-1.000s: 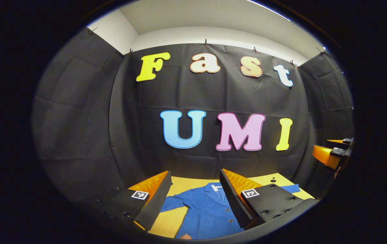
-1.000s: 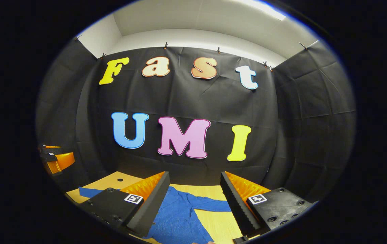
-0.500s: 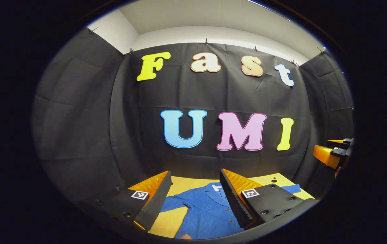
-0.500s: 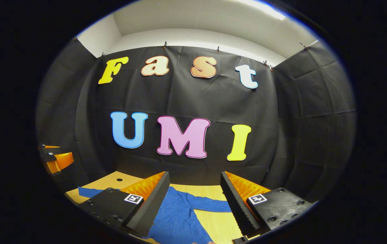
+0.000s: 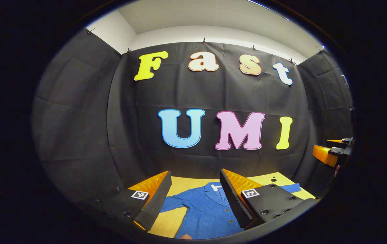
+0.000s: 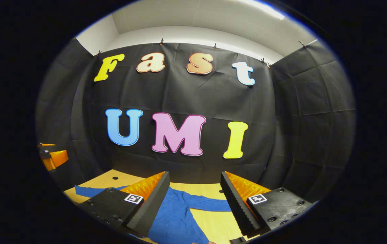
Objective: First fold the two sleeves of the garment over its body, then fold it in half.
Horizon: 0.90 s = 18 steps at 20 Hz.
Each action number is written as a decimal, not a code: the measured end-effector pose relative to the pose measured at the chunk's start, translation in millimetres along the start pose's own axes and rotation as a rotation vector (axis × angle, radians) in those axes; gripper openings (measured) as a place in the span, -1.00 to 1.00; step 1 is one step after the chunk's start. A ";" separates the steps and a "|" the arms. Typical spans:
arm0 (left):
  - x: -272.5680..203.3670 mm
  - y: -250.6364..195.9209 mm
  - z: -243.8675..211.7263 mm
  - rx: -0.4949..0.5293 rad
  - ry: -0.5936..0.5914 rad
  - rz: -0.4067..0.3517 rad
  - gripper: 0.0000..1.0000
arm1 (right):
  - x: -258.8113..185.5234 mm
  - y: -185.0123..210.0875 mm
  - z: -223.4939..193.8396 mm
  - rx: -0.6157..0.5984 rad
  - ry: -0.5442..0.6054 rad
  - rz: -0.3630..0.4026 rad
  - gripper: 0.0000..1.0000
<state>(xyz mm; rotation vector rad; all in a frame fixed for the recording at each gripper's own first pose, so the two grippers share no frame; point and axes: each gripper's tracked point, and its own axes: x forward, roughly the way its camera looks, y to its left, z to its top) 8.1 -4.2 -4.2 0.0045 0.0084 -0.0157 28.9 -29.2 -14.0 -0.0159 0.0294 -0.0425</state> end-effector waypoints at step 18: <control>117.8 -82.9 -29.1 -0.026 0.095 0.007 0.65 | 192.5 -228.3 -257.1 0.144 0.455 -0.224 0.94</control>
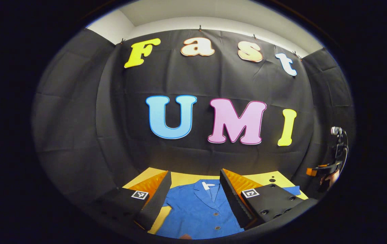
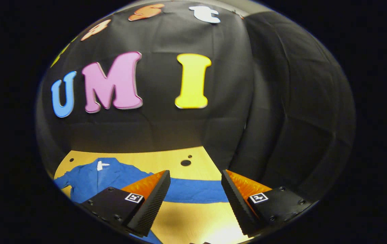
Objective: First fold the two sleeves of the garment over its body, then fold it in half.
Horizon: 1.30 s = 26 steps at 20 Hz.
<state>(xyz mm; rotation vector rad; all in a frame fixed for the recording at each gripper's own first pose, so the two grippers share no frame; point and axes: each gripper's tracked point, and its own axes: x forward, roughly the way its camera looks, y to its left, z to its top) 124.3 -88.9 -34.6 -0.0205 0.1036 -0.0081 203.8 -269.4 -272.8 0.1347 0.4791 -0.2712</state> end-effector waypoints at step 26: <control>63.7 -90.5 -11.9 0.121 0.068 -0.023 0.70 | 152.7 -81.7 -184.6 0.145 0.529 -0.152 -0.89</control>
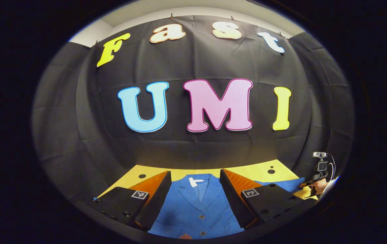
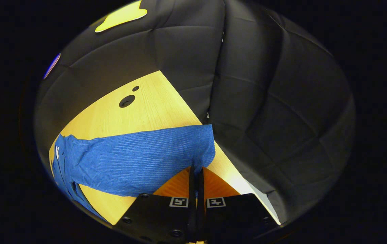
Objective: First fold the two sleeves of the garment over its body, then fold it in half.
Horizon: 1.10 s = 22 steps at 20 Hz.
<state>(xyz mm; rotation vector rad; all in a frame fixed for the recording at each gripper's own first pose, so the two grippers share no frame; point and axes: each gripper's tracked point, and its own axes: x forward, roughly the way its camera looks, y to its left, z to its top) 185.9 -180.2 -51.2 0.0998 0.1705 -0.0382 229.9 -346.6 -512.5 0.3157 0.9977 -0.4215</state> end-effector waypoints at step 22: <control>-81.4 225.2 -61.1 -0.163 -0.048 0.012 0.65 | -356.0 331.9 85.2 -0.349 -0.575 0.227 -0.92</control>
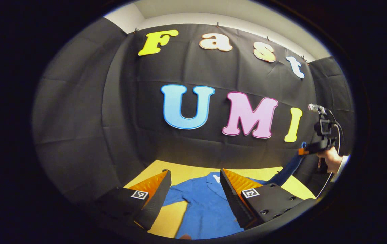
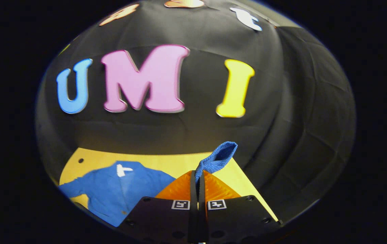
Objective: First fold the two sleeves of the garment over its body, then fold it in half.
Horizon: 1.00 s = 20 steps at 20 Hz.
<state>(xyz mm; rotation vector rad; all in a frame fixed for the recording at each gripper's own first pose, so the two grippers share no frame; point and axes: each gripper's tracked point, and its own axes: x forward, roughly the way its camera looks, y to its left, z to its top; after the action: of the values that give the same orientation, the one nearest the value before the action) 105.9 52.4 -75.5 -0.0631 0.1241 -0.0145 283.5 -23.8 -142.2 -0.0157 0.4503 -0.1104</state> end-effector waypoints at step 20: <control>45.2 240.5 -149.8 -0.129 0.315 0.371 0.70 | 68.9 429.0 -277.5 0.178 0.521 0.563 -0.33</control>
<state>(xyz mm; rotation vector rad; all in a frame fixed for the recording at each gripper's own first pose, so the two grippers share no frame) 134.8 282.3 -244.8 -0.1662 0.4498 0.3553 268.6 397.5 -438.9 0.3203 0.9461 0.4099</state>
